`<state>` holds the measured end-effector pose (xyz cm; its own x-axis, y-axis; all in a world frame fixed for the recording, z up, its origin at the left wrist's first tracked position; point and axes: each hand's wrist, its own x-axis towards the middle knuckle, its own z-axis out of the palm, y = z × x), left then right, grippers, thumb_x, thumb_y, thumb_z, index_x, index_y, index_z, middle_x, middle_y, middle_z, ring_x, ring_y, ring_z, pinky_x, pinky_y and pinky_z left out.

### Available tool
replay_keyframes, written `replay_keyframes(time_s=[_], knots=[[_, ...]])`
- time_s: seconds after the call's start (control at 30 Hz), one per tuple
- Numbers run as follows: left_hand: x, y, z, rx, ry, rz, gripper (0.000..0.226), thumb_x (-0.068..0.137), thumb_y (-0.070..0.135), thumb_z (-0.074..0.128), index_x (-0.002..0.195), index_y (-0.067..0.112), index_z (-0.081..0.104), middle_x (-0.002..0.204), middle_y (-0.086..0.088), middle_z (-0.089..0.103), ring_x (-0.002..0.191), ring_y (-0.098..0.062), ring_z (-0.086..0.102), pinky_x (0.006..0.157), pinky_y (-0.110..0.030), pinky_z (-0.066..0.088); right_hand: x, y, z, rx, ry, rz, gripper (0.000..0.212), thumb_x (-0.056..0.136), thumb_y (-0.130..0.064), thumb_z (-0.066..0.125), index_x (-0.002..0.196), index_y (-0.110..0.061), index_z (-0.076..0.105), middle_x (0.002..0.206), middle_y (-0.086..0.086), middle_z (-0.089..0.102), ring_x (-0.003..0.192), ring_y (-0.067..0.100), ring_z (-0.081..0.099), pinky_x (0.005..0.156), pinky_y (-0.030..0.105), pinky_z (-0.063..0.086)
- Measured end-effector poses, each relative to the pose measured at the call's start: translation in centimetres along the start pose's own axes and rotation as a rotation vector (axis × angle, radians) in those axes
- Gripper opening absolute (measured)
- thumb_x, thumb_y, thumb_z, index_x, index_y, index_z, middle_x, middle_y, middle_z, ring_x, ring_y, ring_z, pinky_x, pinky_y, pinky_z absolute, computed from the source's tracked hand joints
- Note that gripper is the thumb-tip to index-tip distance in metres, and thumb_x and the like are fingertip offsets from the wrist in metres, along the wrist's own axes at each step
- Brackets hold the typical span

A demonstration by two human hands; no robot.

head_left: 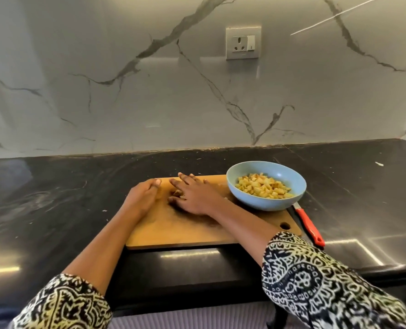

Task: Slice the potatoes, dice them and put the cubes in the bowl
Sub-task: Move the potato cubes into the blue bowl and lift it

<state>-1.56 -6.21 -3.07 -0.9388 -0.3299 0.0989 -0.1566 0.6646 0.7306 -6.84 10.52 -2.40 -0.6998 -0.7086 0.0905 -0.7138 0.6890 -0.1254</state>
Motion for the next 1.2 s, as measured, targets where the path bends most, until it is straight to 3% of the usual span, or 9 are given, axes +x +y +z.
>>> replay_keyframes(time_s=[0.13,0.23,0.43,0.53,0.63,0.8,0.93,1.1,1.2], knots=[[0.1,0.0,0.0,0.021,-0.012,-0.013,0.044,0.103,0.036,0.033,0.140,0.016,0.042,0.141,-0.011,0.046,0.127,-0.026,0.043,0.105,-0.038,0.033,0.1,-0.8,-0.3,0.005,0.096,-0.127,0.042,0.100,-0.037,0.043,0.137,-0.017,0.047,0.142,0.005,0.045,0.127,0.024,0.042,0.095,0.034,0.042],[0.0,0.1,0.1,0.036,-0.012,-0.010,0.045,0.103,0.036,0.033,0.141,0.014,0.041,0.139,-0.012,0.047,0.125,-0.026,0.045,0.104,-0.038,0.035,-0.6,-0.9,0.0,0.026,0.241,-0.191,0.026,0.097,-0.020,0.050,0.120,-0.011,0.055,0.122,0.007,0.054,0.111,0.020,0.049,0.076,0.023,0.037],[-0.4,0.5,0.1,0.062,-0.007,-0.003,0.045,0.103,0.036,0.033,0.140,0.013,0.043,0.136,-0.012,0.050,0.122,-0.026,0.047,0.101,-0.038,0.037,-0.4,-1.6,-0.5,0.118,0.290,-0.069,0.021,0.100,-0.023,0.048,0.107,-0.007,0.058,0.100,0.009,0.062,0.087,0.018,0.058,0.066,0.025,0.037],[-0.7,0.6,0.0,0.080,-0.004,0.002,0.045,0.102,0.038,0.033,0.139,0.014,0.043,0.135,-0.012,0.051,0.121,-0.027,0.048,0.101,-0.039,0.037,0.8,-1.3,-2.3,0.526,0.216,0.261,0.027,0.099,-0.026,0.050,0.107,-0.003,0.063,0.095,0.008,0.062,0.082,0.017,0.054,0.070,0.028,0.040],[-0.9,0.7,-0.2,0.076,-0.022,-0.007,0.047,0.102,0.039,0.033,0.140,0.014,0.042,0.136,-0.012,0.050,0.123,-0.028,0.048,0.103,-0.040,0.037,1.0,0.2,-5.3,1.376,0.116,0.577,0.023,0.097,-0.019,0.054,0.087,-0.001,0.062,0.073,0.007,0.055,0.060,0.011,0.048,0.049,0.019,0.041],[-0.8,0.5,-0.3,0.119,-0.048,0.007,0.044,0.102,0.037,0.036,0.136,0.011,0.046,0.133,-0.012,0.053,0.119,-0.027,0.050,0.101,-0.039,0.039,-0.9,4.5,-9.4,1.992,0.186,0.547,0.030,0.098,-0.014,0.040,0.069,-0.008,0.048,0.051,0.004,0.048,0.036,0.008,0.040,0.029,0.013,0.027],[-0.7,0.3,-0.3,0.167,-0.047,0.038,0.037,0.102,0.026,0.040,0.135,0.014,0.050,0.134,-0.011,0.053,0.120,-0.027,0.050,0.102,-0.039,0.038,-4.0,7.2,-12.0,1.518,0.421,0.563,0.027,0.094,-0.016,0.044,0.070,-0.009,0.053,0.063,0.006,0.051,0.050,0.012,0.043,0.039,0.019,0.034],[-0.6,0.1,-0.3,0.216,-0.023,0.065,0.034,0.100,0.015,0.043,0.132,0.017,0.052,0.135,-0.010,0.051,0.120,-0.026,0.050,0.103,-0.038,0.039,-6.5,8.3,-13.1,0.702,0.089,0.600,0.016,0.089,-0.018,0.057,0.082,-0.008,0.068,0.075,0.005,0.065,0.064,0.015,0.055,0.062,0.029,0.044],[-0.6,0.0,-0.4,0.211,-0.019,0.064,0.033,0.100,0.015,0.043,0.131,0.017,0.053,0.136,-0.010,0.051,0.121,-0.027,0.049,0.103,-0.038,0.038,-7.0,8.7,-13.7,0.602,0.144,0.527,0.017,0.093,-0.009,0.054,0.089,-0.004,0.070,0.086,0.011,0.068,0.070,0.016,0.059,0.073,0.033,0.051]])
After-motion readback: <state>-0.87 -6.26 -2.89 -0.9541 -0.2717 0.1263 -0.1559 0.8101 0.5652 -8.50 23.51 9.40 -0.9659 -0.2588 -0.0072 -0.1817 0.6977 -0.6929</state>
